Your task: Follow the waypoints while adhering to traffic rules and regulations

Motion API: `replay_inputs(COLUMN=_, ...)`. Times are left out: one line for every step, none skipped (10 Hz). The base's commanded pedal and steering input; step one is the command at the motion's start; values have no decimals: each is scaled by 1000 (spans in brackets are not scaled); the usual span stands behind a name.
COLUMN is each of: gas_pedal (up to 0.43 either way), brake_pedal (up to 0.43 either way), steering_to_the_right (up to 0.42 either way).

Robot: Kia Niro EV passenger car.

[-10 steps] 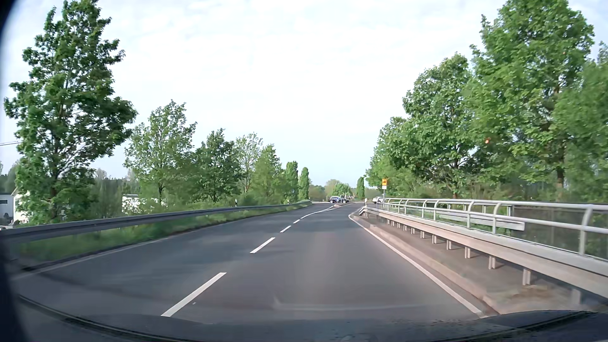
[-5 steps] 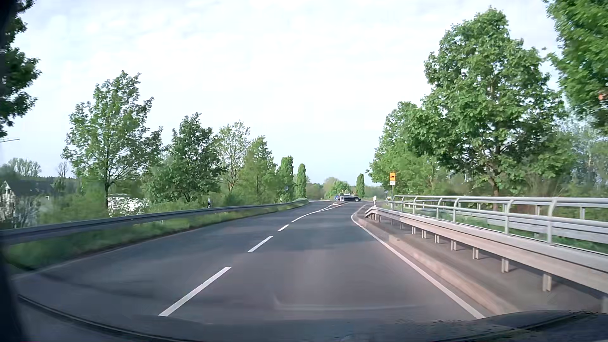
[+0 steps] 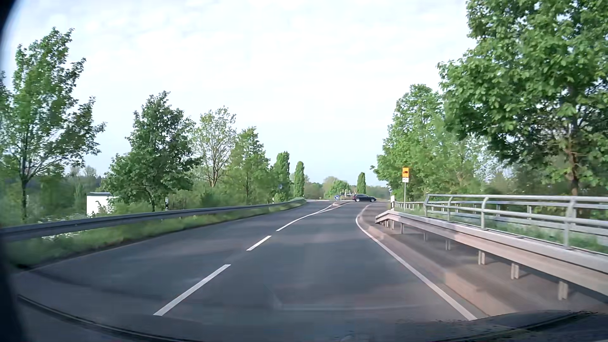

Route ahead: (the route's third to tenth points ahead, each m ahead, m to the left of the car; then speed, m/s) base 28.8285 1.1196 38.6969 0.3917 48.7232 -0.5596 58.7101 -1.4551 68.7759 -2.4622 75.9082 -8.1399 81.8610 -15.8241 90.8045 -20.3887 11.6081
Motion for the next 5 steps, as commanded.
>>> replay_inputs(gas_pedal=0, brake_pedal=0, steering_to_the_right=-1)
replay_inputs(gas_pedal=0, brake_pedal=0, steering_to_the_right=-1)
replay_inputs(gas_pedal=0, brake_pedal=0, steering_to_the_right=-1)
replay_inputs(gas_pedal=0, brake_pedal=0, steering_to_the_right=-1)
replay_inputs(gas_pedal=0, brake_pedal=0, steering_to_the_right=-1)
